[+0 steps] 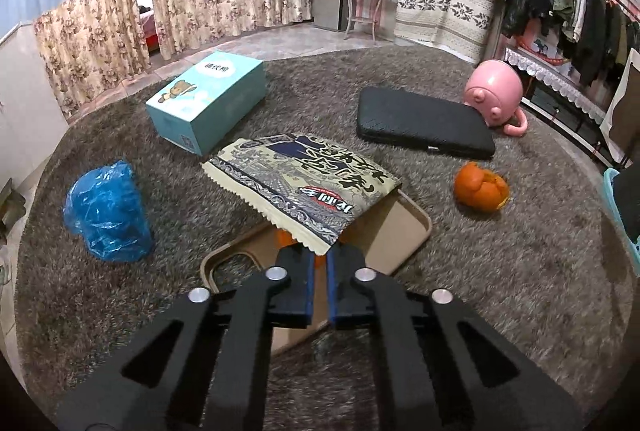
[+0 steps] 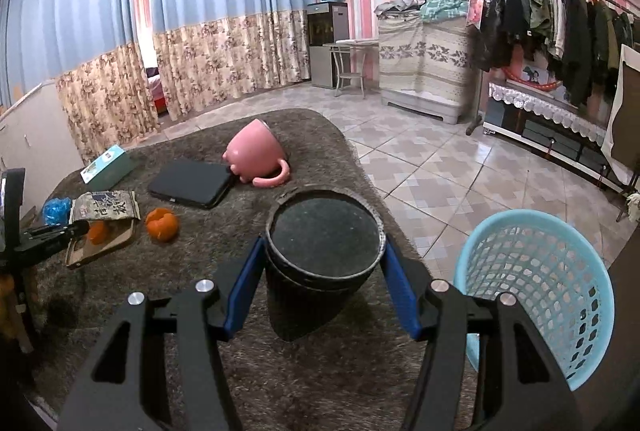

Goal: Collect trash

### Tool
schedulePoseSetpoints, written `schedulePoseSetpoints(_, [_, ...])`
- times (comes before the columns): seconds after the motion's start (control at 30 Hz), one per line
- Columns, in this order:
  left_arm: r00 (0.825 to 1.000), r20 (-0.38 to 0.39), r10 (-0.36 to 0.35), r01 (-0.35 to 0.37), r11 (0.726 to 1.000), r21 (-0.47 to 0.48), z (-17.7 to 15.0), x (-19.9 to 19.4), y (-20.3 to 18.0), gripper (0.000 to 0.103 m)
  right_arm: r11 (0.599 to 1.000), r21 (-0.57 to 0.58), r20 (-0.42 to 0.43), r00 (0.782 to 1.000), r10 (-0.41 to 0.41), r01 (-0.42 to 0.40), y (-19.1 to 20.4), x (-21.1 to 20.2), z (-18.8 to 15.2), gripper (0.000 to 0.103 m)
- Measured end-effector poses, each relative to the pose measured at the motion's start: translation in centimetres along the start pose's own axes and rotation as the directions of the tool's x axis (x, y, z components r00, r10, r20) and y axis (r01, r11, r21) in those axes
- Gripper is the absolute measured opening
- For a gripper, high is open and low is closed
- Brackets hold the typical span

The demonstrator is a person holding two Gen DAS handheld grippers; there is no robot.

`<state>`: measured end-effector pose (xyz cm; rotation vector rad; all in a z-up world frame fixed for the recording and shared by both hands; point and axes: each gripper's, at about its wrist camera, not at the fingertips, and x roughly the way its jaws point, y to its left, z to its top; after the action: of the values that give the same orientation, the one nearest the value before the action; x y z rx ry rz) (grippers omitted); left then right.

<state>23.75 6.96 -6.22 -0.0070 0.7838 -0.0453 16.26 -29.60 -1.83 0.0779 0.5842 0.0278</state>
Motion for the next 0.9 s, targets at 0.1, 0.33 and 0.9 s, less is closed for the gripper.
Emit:
schedulePoseSetpoints(0.1, [1.0, 0.018, 0.002, -0.002, 1.0, -0.018, 0.3, -0.4, 0.0, 0.0, 1.0, 0.013, 0.004, 1.0, 0.003, -0.003, -0.3, -0.2, -0.1, 0.059])
schedulePoseSetpoints(0.33, [1.0, 0.023, 0.001, -0.001, 1.0, -0.013, 0.7, -1.0, -0.3, 0.0, 0.999, 0.037, 0.01, 1.0, 0.004, -0.004, -1.2, -0.5, -0.4, 0.059])
schedulePoseSetpoints(0.9, [0.999, -0.023, 0.024, -0.026, 0.996, -0.086, 0.3, 0.7, -0.5, 0.09, 0.998, 0.064, 0.016, 1.0, -0.021, 0.02, -2.8, -0.8, -0.8, 0.059])
